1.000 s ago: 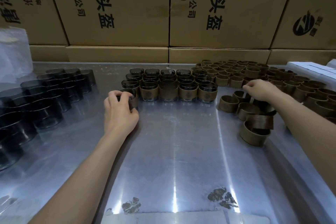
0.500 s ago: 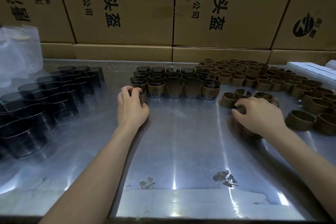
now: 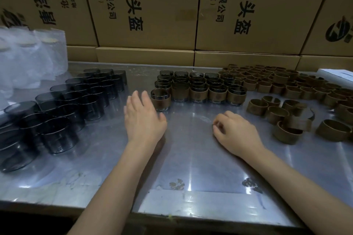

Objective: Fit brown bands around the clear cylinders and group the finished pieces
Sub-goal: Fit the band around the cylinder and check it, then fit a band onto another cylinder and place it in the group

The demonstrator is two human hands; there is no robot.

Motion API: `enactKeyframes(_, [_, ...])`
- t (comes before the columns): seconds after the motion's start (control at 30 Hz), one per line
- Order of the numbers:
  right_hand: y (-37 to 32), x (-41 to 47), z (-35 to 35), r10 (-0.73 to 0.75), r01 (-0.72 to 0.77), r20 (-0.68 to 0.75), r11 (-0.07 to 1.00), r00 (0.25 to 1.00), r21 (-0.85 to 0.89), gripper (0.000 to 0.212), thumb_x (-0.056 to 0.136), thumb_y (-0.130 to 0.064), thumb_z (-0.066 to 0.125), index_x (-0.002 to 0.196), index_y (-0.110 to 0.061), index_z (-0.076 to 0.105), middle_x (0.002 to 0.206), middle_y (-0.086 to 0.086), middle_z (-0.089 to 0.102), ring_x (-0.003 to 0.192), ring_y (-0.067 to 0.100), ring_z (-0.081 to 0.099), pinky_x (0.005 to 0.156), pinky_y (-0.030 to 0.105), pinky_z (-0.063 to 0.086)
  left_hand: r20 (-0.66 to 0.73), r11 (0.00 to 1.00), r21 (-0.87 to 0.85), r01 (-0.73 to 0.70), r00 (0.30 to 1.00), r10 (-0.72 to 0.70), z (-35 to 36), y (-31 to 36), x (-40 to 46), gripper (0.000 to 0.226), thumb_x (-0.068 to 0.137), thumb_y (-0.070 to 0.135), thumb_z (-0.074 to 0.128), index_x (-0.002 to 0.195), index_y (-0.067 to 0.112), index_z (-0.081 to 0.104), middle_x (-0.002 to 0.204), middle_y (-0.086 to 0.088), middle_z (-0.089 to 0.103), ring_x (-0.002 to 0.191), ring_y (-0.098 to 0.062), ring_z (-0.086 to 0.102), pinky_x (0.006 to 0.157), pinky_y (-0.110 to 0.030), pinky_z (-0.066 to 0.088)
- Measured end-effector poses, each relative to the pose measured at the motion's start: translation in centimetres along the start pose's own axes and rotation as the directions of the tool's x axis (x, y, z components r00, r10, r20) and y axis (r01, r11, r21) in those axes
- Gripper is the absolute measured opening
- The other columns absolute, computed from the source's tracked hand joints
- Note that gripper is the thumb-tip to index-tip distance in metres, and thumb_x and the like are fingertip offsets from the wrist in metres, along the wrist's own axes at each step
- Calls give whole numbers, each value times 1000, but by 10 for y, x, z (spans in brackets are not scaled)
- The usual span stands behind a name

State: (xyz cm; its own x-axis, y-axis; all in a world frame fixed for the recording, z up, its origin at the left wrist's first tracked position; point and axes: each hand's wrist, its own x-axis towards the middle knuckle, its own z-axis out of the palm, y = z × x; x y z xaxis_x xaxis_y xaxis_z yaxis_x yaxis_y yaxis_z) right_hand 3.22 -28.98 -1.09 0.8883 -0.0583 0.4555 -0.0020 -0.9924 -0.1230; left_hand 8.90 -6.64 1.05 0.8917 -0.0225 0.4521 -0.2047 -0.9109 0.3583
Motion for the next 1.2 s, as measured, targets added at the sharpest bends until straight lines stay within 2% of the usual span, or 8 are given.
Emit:
enactKeyframes(0.17, [6,-1,3,18,-19,19,999,1000,51,16,95,-34,48,106,-29,58,96,-9,49,94,13,51,64,27,37,-100,976,206,75,993,-55,-32,-49,-28,69,86,39,60,142,8,35,152,-19,27,142,-38,17,113,-58,8])
enactKeyframes(0.37, [6,0,3,33,-35,32,997,999,75,15,95,-32,49,106,-29,59,95,-10,49,94,12,51,67,28,43,-82,925,281,256,967,-243,-46,-97,-38,69,86,28,62,143,2,32,148,-23,27,135,-42,22,111,-61,5])
enactKeyframes(0.5, [7,0,3,34,-37,42,996,999,78,15,95,-31,49,106,-29,59,93,-10,48,94,12,51,66,27,38,-103,932,301,201,979,-178,-40,-99,-37,61,82,0,52,140,6,36,131,-20,32,109,-36,34,101,-52,17])
enactKeyframes(0.67, [7,0,3,45,-49,48,995,998,85,14,94,-30,50,104,-29,59,92,-11,48,91,11,49,65,27,37,-25,956,291,-30,999,39,-30,-65,-44,71,77,0,52,142,21,34,129,-6,27,112,-24,31,92,-43,14])
enactKeyframes(0.77, [6,0,2,47,-52,56,995,997,87,14,94,-33,49,104,-31,59,91,-12,48,87,8,46,65,26,36,46,954,173,-244,970,239,-20,-26,-58,74,77,-1,49,140,34,30,127,3,20,117,-16,28,99,-39,5])
enactKeyframes(0.93, [6,0,-3,-28,1,141,983,990,184,17,93,-46,48,100,-33,58,91,-12,50,89,7,45,65,26,32,76,845,-140,-515,846,528,-4,30,-64,85,70,-4,55,137,45,34,120,8,18,106,-10,44,87,-25,4])
enactKeyframes(1.07, [5,-4,-11,-111,30,172,909,979,417,44,89,-47,33,108,-22,63,106,-4,61,101,13,51,88,35,39,23,786,-374,-492,842,538,12,61,-47,77,80,-7,50,135,46,41,124,7,26,110,-6,41,87,-22,8])
enactKeyframes(1.2, [7,-5,-9,-83,-12,186,888,979,459,52,79,-66,40,115,-31,48,107,-12,60,99,8,52,81,32,43,32,668,-712,-217,940,340,22,75,-28,59,91,-3,48,127,44,52,119,8,32,101,11,35,98,-27,23])
